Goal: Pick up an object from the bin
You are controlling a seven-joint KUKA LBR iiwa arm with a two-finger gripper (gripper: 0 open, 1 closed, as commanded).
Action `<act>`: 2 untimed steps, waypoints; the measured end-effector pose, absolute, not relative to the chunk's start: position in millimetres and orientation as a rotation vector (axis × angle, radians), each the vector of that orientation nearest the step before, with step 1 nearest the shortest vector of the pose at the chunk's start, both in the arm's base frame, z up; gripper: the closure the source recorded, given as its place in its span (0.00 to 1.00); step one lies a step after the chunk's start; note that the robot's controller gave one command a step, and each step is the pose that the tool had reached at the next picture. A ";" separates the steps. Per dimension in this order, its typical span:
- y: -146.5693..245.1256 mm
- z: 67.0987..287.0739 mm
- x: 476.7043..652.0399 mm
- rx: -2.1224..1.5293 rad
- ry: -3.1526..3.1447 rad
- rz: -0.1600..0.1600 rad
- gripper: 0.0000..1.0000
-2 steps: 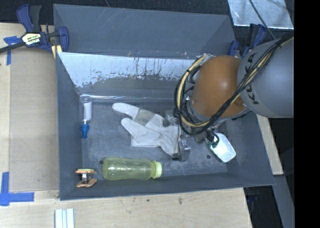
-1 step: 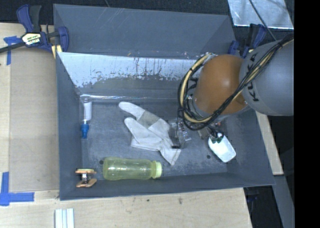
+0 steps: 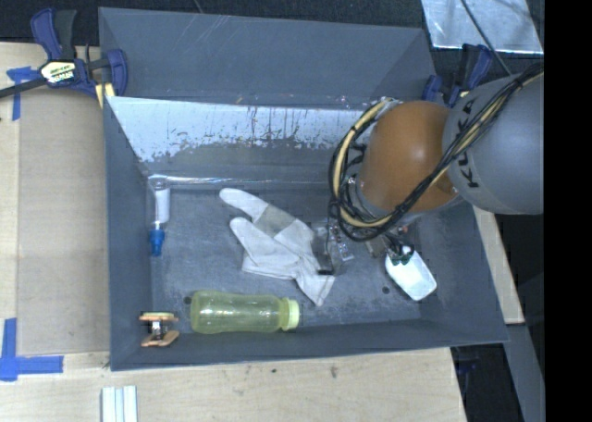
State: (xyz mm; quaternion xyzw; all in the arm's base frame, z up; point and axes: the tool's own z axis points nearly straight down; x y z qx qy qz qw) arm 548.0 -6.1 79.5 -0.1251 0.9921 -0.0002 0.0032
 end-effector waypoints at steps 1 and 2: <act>-7.4 120.7 485.1 -0.213 3.134 0.000 0.00; -7.3 120.3 485.1 -0.214 3.134 0.000 0.00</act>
Offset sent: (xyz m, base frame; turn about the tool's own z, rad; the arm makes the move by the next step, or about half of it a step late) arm 0.0000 0.0000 0.0000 0.0000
